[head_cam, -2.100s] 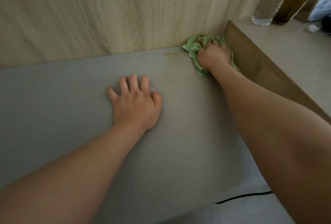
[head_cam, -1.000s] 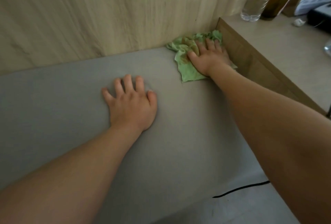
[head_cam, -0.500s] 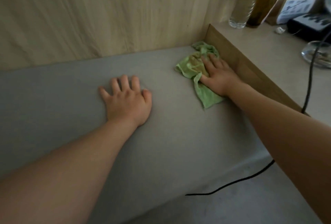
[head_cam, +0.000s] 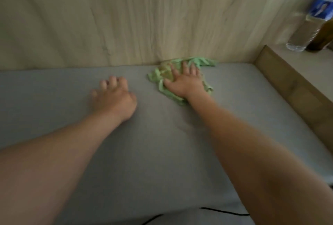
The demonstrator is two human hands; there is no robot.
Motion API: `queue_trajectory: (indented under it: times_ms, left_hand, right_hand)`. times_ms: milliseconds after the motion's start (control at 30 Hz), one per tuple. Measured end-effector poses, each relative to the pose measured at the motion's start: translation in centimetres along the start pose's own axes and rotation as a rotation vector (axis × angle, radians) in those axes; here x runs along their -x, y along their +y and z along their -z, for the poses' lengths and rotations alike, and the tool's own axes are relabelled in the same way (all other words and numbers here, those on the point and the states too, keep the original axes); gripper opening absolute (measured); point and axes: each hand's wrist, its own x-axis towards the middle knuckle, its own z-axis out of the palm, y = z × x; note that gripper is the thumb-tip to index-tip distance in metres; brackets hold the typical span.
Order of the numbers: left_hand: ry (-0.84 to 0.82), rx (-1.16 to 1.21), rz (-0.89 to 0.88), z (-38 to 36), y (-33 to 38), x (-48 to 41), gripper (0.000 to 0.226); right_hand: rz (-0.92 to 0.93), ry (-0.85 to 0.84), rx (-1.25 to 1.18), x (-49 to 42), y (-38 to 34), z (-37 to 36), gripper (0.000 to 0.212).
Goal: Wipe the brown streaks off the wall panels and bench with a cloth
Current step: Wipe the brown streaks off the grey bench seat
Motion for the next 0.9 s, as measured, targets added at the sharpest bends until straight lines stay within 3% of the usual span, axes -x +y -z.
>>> queue_trajectory:
  times_ms: [100,200,267,400,533,600,733,800,900]
  left_hand:
    - [-0.107,0.035,0.201,-1.2,-3.7,0.7,0.050]
    - [-0.103,0.000,0.185,-2.0,-3.5,0.7,0.052]
    - [-0.126,-0.018,0.193,-1.9,-3.5,0.6,0.056]
    - [-0.149,-0.047,0.188,-2.3,-3.7,0.2,0.059]
    - [-0.179,-0.011,0.179,-2.3,-3.4,0.0,0.060]
    - [-0.229,0.025,0.182,-1.7,-3.5,-0.2,0.062]
    - [-0.285,0.197,0.108,0.5,-5.6,-1.3,0.060]
    - [-0.203,0.341,0.084,2.1,-7.1,-1.2,0.044]
    - [-0.062,0.376,0.148,3.7,-8.7,0.0,0.039]
  right_hand:
    - [0.303,-0.011,-0.015,2.8,-7.4,-0.7,0.079]
    - [0.359,-0.019,-0.055,3.9,-4.6,-0.7,0.077]
    - [0.196,-0.002,-0.052,3.6,1.1,-0.4,0.077]
    - [-0.325,-0.014,-0.083,4.3,14.6,0.5,0.091]
    - [-0.413,-0.019,-0.084,5.4,13.7,0.0,0.092]
    - [-0.323,-0.025,-0.041,5.9,9.5,-0.3,0.092]
    - [0.044,0.006,-0.024,9.5,-2.7,-1.6,0.087]
    - [0.291,0.016,-0.029,12.9,-9.7,-2.5,0.081]
    - [0.642,0.005,-0.011,17.8,-15.7,-3.7,0.075]
